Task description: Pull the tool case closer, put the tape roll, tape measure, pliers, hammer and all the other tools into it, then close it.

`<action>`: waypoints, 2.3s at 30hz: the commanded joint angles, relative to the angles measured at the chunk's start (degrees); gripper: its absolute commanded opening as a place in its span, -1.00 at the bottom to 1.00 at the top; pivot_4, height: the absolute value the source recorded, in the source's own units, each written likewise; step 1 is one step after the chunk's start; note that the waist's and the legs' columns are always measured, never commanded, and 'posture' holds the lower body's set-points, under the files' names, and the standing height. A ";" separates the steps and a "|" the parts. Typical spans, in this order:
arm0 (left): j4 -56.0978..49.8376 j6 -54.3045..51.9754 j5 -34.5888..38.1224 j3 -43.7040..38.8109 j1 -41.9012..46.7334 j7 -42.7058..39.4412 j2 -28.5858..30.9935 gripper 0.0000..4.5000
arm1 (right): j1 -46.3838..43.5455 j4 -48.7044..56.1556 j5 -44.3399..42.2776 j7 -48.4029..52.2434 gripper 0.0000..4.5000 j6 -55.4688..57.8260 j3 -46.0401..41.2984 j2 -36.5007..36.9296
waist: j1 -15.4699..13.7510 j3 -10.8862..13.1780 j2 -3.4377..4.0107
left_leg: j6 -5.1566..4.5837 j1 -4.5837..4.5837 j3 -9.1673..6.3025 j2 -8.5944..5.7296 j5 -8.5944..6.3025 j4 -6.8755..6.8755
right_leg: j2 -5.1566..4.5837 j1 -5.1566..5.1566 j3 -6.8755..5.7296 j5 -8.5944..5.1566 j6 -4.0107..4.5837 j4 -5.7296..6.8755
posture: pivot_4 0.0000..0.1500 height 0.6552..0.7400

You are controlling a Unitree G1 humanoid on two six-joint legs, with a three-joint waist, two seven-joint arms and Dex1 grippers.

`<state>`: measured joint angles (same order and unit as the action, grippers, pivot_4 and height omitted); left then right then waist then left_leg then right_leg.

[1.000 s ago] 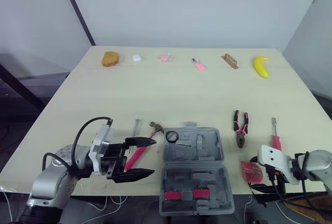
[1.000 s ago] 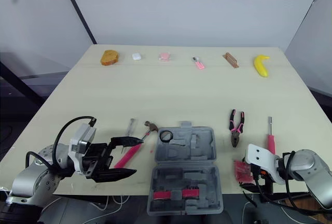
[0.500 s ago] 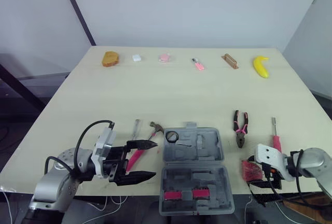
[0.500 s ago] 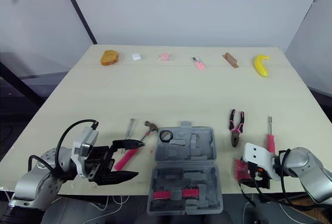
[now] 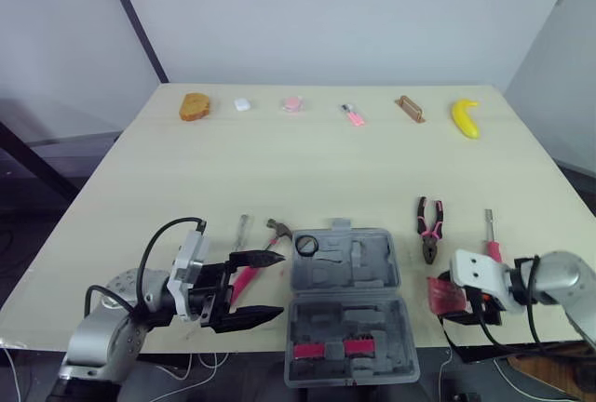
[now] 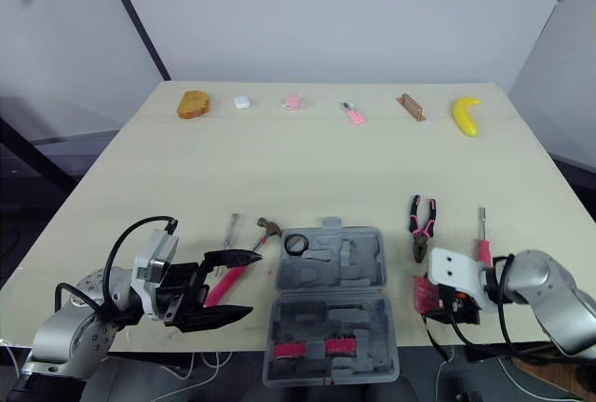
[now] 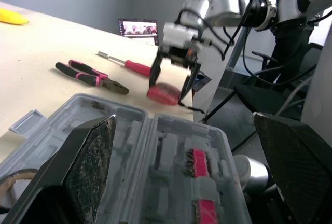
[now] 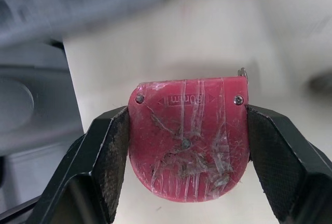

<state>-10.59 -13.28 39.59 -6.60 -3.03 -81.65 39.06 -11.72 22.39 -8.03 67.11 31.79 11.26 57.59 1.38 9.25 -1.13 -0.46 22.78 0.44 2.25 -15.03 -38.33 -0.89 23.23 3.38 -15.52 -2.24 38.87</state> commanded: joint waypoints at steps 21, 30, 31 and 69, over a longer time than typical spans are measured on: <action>-3.32 4.52 1.28 -8.50 -8.43 6.80 -2.19 1.00 | -53.13 -21.11 8.20 2.38 0.27 27.22 43.67 -17.82 | 0.91 0.14 0.24 | 0.01 0.97 -0.81 -0.13 0.01 -0.11 | -0.51 0.60 -0.92 -0.02 0.09 0.05 | 1.00 1.00; -4.33 5.04 0.91 -8.08 -9.33 8.31 -3.21 1.00 | -50.72 -26.60 11.44 2.34 0.27 24.04 43.86 -23.51 | 0.89 0.16 0.27 | 0.01 0.97 -0.85 -0.13 0.01 -0.10 | -0.50 0.58 -0.96 -0.01 0.09 0.05 | 1.00 1.00; -4.41 5.06 0.86 -7.99 -9.40 8.42 -3.24 1.00 | -50.57 -27.13 11.83 2.31 0.27 23.80 43.87 -24.02 | 0.90 0.16 0.27 | 0.01 0.97 -0.85 -0.13 0.01 -0.10 | -0.49 0.58 -0.96 -0.01 0.09 0.05 | 1.00 1.00; -2.70 3.90 0.24 -5.35 -5.32 9.07 -3.42 1.00 | -13.88 -16.77 -2.17 -10.21 0.47 -8.73 -0.04 -27.49 | 0.97 0.14 0.24 | 0.01 0.80 -0.87 -0.13 0.02 -0.18 | -0.14 0.33 -0.83 0.00 0.10 0.07 | 1.00 1.00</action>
<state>-13.52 -9.45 39.47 -11.57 -8.73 -71.89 34.99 -25.61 5.62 -9.05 57.03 25.62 12.62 30.34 2.35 9.39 -0.90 -0.45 23.58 -0.44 2.13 -15.02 -38.50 -0.99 23.56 2.54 -15.52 -2.13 38.95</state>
